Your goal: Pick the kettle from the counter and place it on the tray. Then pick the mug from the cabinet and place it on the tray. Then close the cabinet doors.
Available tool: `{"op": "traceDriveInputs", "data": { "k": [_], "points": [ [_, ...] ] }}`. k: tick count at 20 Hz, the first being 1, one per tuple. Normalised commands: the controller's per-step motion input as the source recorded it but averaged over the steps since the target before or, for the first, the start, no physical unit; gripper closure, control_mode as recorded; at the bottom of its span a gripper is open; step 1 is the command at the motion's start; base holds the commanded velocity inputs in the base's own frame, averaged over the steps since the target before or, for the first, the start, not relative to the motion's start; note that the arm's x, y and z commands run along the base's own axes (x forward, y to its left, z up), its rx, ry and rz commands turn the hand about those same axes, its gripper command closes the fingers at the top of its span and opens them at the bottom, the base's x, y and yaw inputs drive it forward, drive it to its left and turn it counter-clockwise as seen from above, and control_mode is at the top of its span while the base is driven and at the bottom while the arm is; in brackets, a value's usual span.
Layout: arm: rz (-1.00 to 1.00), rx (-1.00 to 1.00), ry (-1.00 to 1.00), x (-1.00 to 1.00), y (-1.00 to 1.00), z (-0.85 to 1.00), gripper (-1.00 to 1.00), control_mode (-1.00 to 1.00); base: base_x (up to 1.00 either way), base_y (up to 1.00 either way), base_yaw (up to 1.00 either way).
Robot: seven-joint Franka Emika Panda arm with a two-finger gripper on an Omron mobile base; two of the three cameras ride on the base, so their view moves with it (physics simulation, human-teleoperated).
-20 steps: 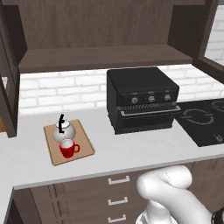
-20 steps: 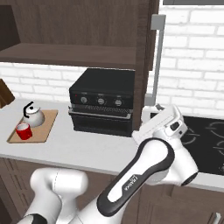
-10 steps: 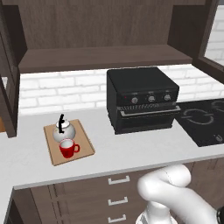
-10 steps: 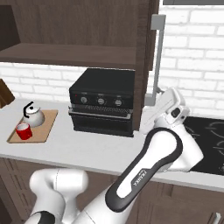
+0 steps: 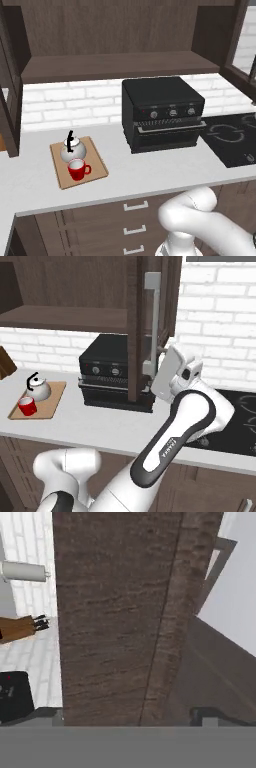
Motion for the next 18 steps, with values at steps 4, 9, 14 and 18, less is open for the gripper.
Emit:
{"op": "traceDriveInputs", "data": {
  "k": [4, 9, 14, 18],
  "points": [
    [0.05, -0.43, -0.32, -0.04, 0.67, 0.17, -1.0, -1.0, 0.0, 0.0, 0.0],
    [0.01, -0.38, -0.23, 0.02, 0.74, 0.11, -1.0, -1.0, 0.0, 0.0, 0.0],
    [0.0, -0.31, -0.14, 0.18, 0.8, 0.0, -1.0, -1.0, 0.0, 0.0, 0.0],
    [0.0, -0.25, -0.13, 0.28, 0.79, 0.0, -1.0, -1.0, 0.0, 0.0, 0.0]
  ]
}}
